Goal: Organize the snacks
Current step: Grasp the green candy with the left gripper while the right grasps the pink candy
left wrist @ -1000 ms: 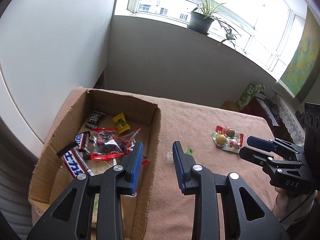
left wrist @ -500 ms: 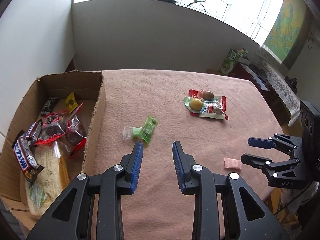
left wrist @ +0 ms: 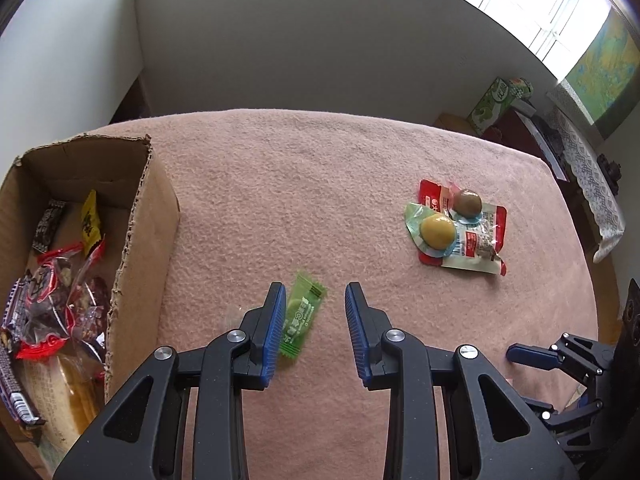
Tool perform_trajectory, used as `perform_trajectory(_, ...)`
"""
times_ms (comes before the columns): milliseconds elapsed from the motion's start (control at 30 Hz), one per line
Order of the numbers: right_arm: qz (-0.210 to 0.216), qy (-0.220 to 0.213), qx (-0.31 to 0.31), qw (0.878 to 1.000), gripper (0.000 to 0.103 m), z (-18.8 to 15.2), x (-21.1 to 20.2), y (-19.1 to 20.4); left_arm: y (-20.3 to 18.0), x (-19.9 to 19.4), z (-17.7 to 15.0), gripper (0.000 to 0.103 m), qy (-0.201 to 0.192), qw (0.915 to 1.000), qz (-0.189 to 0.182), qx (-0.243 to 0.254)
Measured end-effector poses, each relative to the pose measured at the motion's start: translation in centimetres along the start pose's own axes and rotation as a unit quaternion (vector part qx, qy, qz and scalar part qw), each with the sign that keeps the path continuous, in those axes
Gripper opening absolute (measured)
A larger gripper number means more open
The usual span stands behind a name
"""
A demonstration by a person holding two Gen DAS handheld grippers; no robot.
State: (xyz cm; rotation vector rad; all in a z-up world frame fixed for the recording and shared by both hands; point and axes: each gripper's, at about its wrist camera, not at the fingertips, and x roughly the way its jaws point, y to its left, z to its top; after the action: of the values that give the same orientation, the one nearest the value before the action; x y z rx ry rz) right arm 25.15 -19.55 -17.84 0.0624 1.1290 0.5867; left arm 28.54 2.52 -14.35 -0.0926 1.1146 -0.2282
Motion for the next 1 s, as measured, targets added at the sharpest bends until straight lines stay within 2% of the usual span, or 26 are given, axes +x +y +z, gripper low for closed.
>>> perform_trajectory(167,0.000,0.007,-0.009,1.000,0.055,-0.2,0.1,0.2,0.2,0.8,-0.1,0.029,0.010,0.9998,0.014,0.009)
perform_trajectory(400,0.011,0.018,-0.019,1.000,0.055,-0.3,0.3,1.0,-1.6,0.7,-1.5,0.029,0.010,0.9955,0.046,0.082)
perform_trajectory(600,-0.009,0.024,-0.054,0.998,0.055,-1.0,0.5,2.5,-2.6,0.4,-3.2,0.029,0.008,0.9901,0.058,0.128)
perform_trajectory(733,-0.038,0.023,-0.080,0.996,0.047,-1.3,0.5,2.9,-2.5,0.2,-3.5,0.029,0.003,0.9888,0.063,0.135)
perform_trajectory(800,-0.054,0.021,-0.083,0.995,0.041,-1.4,0.5,2.9,-2.3,0.2,-3.5,0.029,0.003,0.9897,0.064,0.129)
perform_trajectory(867,-0.073,0.019,-0.090,0.993,0.029,-1.4,0.5,3.0,-2.5,0.8,-2.8,0.029,0.003,0.9908,0.061,0.121)
perform_trajectory(900,-0.079,0.018,-0.093,0.992,0.027,-1.5,0.5,3.1,-2.4,0.9,-2.7,0.029,0.001,0.9915,0.059,0.116)
perform_trajectory(967,-0.087,0.016,-0.097,0.991,0.022,-1.6,0.4,3.0,-2.3,0.9,-2.7,0.025,-0.004,0.9927,0.055,0.107)
perform_trajectory(1000,-0.087,0.015,-0.096,0.991,0.022,-1.6,0.5,3.0,-2.2,0.8,-2.7,0.019,-0.007,0.9929,0.055,0.105)
